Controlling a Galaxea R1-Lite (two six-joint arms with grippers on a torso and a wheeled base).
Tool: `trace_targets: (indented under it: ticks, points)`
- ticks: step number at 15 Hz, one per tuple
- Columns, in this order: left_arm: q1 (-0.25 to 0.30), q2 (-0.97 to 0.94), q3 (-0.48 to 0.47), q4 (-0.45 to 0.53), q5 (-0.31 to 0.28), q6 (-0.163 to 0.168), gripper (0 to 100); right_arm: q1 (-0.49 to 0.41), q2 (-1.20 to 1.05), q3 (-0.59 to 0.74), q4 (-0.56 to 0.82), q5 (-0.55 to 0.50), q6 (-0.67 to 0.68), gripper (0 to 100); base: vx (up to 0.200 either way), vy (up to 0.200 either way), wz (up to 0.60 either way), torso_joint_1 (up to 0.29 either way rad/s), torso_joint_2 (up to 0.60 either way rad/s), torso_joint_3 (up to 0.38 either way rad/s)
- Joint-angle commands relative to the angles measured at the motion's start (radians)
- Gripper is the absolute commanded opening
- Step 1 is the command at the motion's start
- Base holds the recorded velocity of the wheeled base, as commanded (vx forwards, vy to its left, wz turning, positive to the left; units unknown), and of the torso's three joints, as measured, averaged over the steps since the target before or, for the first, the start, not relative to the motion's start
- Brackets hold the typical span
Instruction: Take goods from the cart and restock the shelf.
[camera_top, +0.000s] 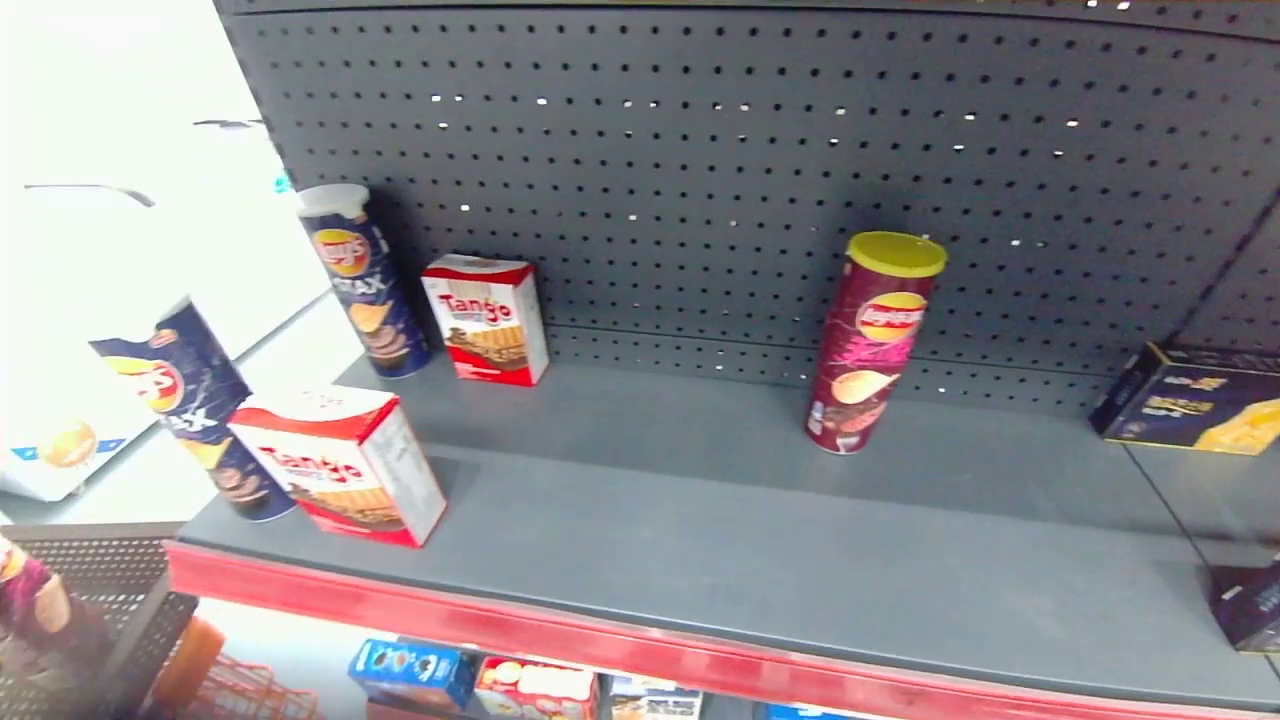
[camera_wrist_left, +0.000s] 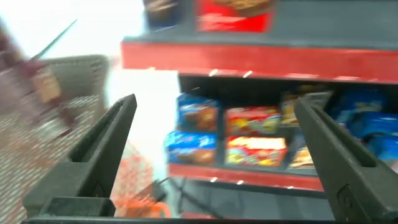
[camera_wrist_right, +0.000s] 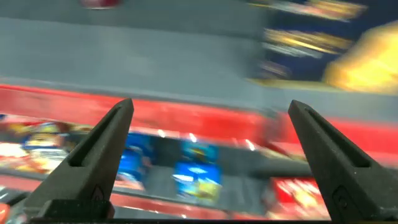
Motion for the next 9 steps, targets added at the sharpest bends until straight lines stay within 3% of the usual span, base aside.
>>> trace_targets:
  ticks: [1,6,9]
  points:
    - [0.000,0.001,0.000,0.000,0.000,0.000,100,0.001,0.001,0.000,0.000,0.000,0.000,100,0.000,0.000,0.60,-0.002,0.01,0.007]
    - [0.000,0.001,0.000,0.000,0.000,0.000,100,0.001,0.001,0.002,-0.002,-0.001,0.000,100,0.000,0.000,0.60,0.004,0.00,0.002]
    - [0.000,0.001,0.000,0.000,-0.002,0.003,100,0.001,0.001,0.002,-0.002,-0.001,-0.002,100,0.000,0.000,0.00,0.000,0.00,0.000]
